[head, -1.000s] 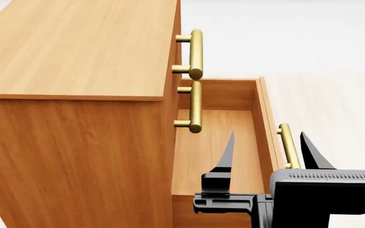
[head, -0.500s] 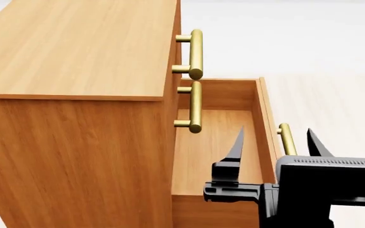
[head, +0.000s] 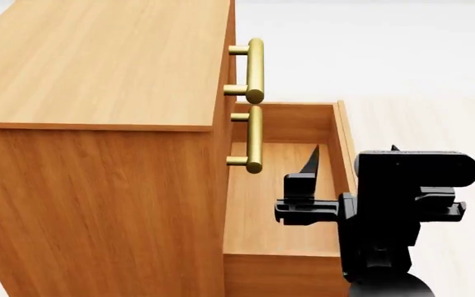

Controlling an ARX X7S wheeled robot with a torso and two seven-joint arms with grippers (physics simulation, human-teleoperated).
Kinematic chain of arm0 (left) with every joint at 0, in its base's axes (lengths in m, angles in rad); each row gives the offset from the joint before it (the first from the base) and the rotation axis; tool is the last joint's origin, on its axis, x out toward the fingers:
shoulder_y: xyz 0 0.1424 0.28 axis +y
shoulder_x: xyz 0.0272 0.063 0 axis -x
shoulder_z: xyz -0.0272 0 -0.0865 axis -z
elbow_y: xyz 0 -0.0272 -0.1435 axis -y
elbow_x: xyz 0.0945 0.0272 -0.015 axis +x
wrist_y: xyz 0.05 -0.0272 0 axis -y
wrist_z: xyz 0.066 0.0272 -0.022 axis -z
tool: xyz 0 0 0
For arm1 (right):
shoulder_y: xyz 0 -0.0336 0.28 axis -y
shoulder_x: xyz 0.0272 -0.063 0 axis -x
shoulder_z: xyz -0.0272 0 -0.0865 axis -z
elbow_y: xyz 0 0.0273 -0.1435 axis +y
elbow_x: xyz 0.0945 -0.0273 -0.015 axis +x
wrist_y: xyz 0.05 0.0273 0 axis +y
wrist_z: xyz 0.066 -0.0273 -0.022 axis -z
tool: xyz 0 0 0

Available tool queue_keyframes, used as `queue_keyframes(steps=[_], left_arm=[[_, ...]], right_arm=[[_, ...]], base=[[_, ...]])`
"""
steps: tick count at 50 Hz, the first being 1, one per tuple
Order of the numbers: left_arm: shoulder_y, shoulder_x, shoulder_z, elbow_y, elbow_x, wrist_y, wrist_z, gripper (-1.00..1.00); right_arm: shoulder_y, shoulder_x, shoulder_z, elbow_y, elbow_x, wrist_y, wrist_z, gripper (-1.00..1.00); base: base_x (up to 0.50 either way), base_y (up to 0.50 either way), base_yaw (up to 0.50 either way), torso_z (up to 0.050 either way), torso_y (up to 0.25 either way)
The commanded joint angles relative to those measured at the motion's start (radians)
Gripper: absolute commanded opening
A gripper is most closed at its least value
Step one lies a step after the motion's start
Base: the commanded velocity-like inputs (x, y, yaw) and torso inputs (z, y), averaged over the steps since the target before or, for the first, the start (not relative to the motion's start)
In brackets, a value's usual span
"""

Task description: Put the bowl in the bottom drawer of the cabinet and close it.

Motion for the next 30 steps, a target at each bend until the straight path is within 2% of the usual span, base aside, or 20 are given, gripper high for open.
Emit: queue_keyframes(steps=[1, 30], left_arm=[[-0.001, -0.005, 0.003, 0.004, -0.004, -0.004, -0.005, 1.00], [-0.001, -0.012, 0.014, 0.010, -0.006, -0.004, -0.018, 1.00]], right_arm=[[0.091, -0.002, -0.030, 0.148, -0.021, -0.019, -0.013, 1.00], [0.197, 0.004, -0.054, 0.278, -0.031, 0.117, 0.028, 1.00]], base=[[0.00, 0.00, 0.00, 0.000, 0.000], [0.00, 0.00, 0.00, 0.000, 0.000]])
